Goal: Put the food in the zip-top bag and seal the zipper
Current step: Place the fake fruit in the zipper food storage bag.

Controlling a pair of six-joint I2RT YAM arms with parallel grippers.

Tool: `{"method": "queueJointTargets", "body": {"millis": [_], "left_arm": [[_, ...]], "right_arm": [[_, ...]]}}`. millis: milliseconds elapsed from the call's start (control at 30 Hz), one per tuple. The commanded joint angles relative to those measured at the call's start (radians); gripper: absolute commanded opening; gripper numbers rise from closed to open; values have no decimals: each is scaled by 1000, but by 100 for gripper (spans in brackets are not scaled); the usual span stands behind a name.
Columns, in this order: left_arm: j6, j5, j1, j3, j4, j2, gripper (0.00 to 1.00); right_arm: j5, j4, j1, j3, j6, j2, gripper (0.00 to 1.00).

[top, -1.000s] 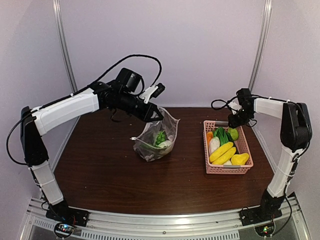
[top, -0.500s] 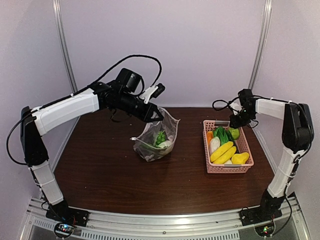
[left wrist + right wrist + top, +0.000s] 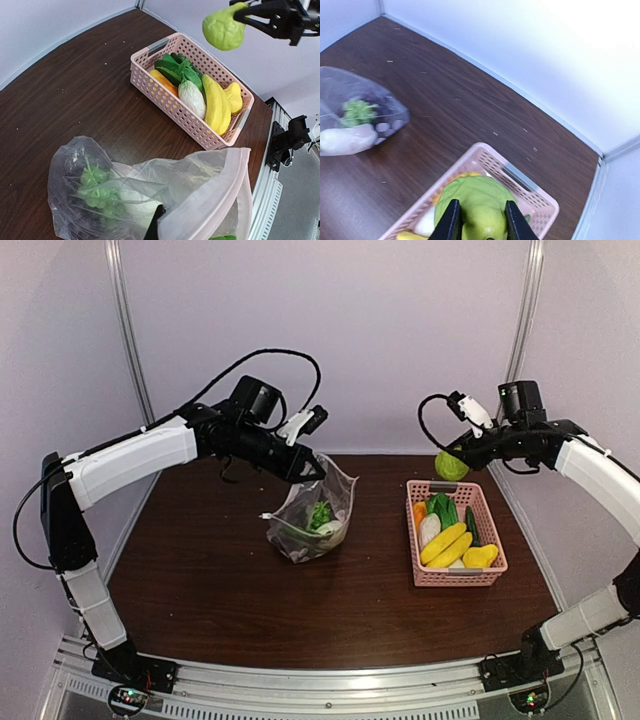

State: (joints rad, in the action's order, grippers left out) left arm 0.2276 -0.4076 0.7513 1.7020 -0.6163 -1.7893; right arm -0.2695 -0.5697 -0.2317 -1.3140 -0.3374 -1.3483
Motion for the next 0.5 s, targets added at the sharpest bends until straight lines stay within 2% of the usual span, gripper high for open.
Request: {"method": "queueJointTargets", "body": {"millis": [0, 67, 200, 367, 467], "left_arm": [[-8, -28, -15, -12, 46, 5, 0], [-13, -45, -15, -12, 49, -1, 0], [-23, -76, -16, -5, 50, -15, 0], [-23, -80, -22, -1, 48, -24, 0], [-23, -84, -28, -1, 49, -23, 0]], "right_arm": [[-207, -19, -169, 18, -107, 71, 14], [-282, -23, -234, -2, -115, 73, 14], [-396, -141, -334, -167, -138, -21, 15], [-427, -249, -472, -340, -192, -118, 15], [-394, -282, -561, -416, -205, -169, 16]]}}
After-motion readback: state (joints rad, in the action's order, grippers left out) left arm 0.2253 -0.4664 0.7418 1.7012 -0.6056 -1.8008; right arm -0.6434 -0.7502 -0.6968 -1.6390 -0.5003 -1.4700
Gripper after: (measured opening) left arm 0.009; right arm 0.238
